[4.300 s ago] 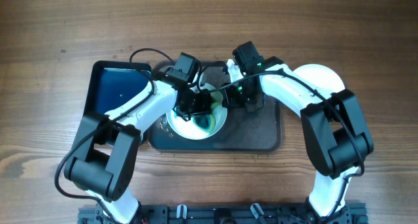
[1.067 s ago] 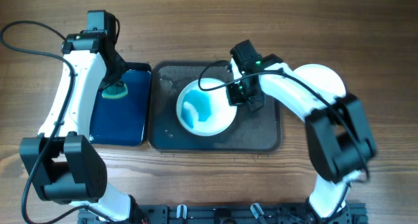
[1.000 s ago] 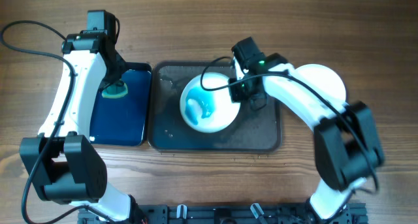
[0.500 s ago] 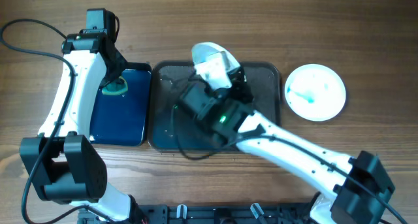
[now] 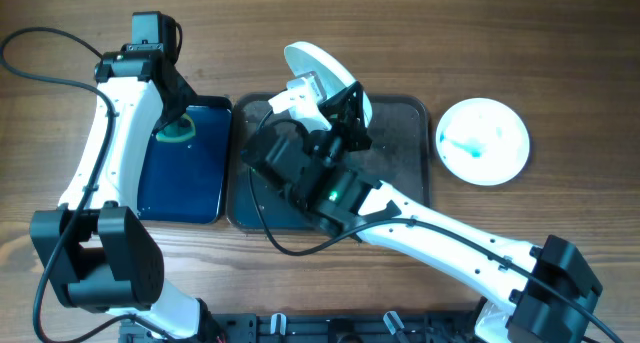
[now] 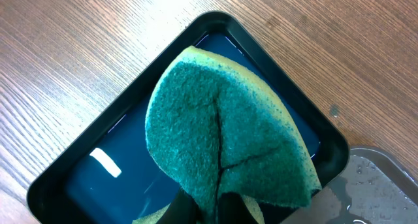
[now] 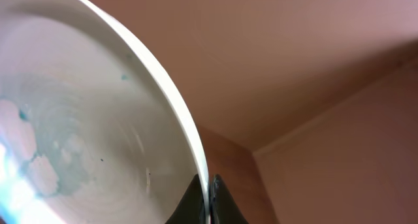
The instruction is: Clean dirty plates on tray and stack at the side
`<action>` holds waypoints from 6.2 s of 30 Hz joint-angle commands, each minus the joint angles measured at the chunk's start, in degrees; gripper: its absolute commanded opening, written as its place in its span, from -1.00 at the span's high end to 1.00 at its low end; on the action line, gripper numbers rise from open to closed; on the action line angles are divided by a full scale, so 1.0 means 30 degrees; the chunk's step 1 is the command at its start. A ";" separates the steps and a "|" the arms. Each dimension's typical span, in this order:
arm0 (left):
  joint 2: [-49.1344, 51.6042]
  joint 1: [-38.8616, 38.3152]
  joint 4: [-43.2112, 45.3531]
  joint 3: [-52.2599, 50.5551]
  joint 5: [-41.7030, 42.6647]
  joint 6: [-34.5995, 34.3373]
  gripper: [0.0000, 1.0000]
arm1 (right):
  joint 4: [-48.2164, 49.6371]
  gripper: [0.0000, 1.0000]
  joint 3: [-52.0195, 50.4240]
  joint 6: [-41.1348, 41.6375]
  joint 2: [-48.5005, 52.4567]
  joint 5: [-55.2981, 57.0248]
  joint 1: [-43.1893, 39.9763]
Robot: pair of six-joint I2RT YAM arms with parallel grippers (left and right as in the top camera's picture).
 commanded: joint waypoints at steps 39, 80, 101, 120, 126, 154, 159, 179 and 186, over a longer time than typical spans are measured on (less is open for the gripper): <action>-0.0197 -0.0007 -0.1107 0.0168 0.2040 0.1836 0.92 | -0.6652 0.92 -0.5617 1.1038 -0.0117 -2.8261 -2.6775; -0.0415 0.0444 -0.2237 0.0831 0.2470 0.6688 -1.00 | -1.7333 -1.00 0.6834 0.4175 -0.4466 -2.7962 -1.7544; -0.0415 0.0444 -0.2237 0.0831 0.2470 0.6688 -1.00 | -0.9107 -0.99 0.2353 0.1443 -0.7788 -2.7671 -1.6925; -0.0415 0.0444 -0.2237 0.0831 0.2470 0.6688 -1.00 | 0.9639 -0.99 -2.3584 0.1180 -2.8319 -2.8348 -1.6808; -0.0415 0.0444 -0.2237 0.0831 0.2470 0.6688 -1.00 | 0.8488 -0.99 -2.5055 0.1115 -3.0505 -2.9055 -1.6808; -0.0415 0.0459 -0.2310 0.0831 0.1902 0.6827 -1.00 | 0.7249 -0.99 -2.5055 0.1158 -3.1663 -2.9689 -1.6808; -0.0984 0.0364 -0.1188 0.0750 0.2849 0.6747 -1.00 | 0.7249 -0.99 -2.5055 0.1166 -3.1663 -2.9689 -1.6808; -2.6163 0.0495 1.7631 -2.2462 0.5100 0.8342 -1.00 | 0.7249 -0.99 -2.5055 0.1166 -3.1663 -2.9689 -1.6808; -3.0877 0.0495 1.7857 -2.6491 0.5166 0.9347 -1.00 | 0.7249 -0.99 -2.5055 0.1166 -3.1663 -2.9689 -1.6808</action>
